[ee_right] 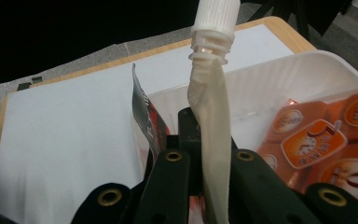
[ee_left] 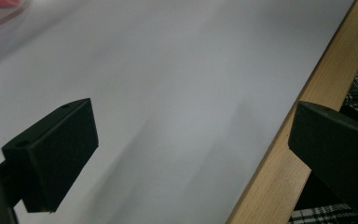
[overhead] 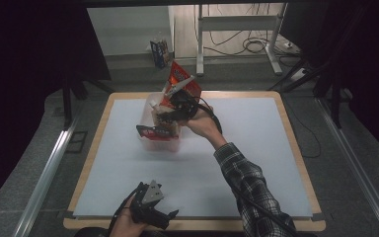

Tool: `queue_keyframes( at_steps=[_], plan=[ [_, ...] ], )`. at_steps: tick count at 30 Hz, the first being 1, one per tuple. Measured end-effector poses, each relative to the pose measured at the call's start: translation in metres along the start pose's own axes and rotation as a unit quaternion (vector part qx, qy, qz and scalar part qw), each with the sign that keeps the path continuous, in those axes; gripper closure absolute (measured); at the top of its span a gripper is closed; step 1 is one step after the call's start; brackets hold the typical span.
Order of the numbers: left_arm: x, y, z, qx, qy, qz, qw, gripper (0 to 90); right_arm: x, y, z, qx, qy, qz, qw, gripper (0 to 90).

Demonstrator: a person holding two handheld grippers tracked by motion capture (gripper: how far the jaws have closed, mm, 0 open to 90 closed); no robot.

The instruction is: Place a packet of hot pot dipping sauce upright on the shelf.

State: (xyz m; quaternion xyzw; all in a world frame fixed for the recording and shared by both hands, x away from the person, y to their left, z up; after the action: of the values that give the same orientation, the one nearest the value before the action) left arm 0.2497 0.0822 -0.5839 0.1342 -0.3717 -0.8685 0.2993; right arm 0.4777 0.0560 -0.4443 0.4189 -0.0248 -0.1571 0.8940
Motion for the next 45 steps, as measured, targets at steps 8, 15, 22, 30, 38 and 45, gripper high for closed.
queue_keyframes(
  at_steps=[8, 15, 22, 30, 38, 45],
  plan=[
    [0.001, -0.001, 0.000, -0.003, -0.002, -0.003, 1.0000, 1.4, 0.003, -0.007, -0.020, -0.005, 0.008, -0.013, 0.9999, 87.7],
    [0.002, -0.001, -0.002, -0.008, -0.002, -0.010, 0.9999, 1.4, 0.006, -0.019, -0.031, -0.021, 0.001, -0.002, 0.9998, 77.1],
    [0.003, -0.001, -0.002, -0.010, -0.001, -0.013, 0.9999, 1.5, 0.010, -0.015, -0.024, -0.005, -0.025, -0.006, 0.9997, 58.9],
    [0.002, -0.001, -0.001, -0.006, 0.003, -0.012, 0.9999, 1.5, 0.015, -0.017, -0.016, 0.002, -0.047, -0.017, 0.9988, 40.9],
    [0.001, -0.001, -0.001, -0.006, 0.006, -0.011, 0.9999, 1.5, 0.016, -0.019, -0.009, 0.001, -0.054, -0.022, 0.9983, 30.6],
    [0.000, -0.001, -0.002, -0.007, 0.007, -0.012, 0.9999, 1.5, 0.016, -0.020, -0.004, 0.004, -0.051, -0.023, 0.9984, 22.5]
  ],
)
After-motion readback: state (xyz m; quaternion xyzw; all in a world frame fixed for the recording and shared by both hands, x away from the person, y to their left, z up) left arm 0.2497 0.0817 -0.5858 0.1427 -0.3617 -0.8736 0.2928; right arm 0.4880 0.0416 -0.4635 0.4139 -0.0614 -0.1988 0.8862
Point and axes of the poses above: each handheld gripper's, and its own axes: z roughly backward along the jaws, y roughly out of its top, x roughly to its right, the point moved 8 cm from there along -z, roughly forward along the jaws, and after that the axes turned 2 degrees about -z, right-handed, at the moved point
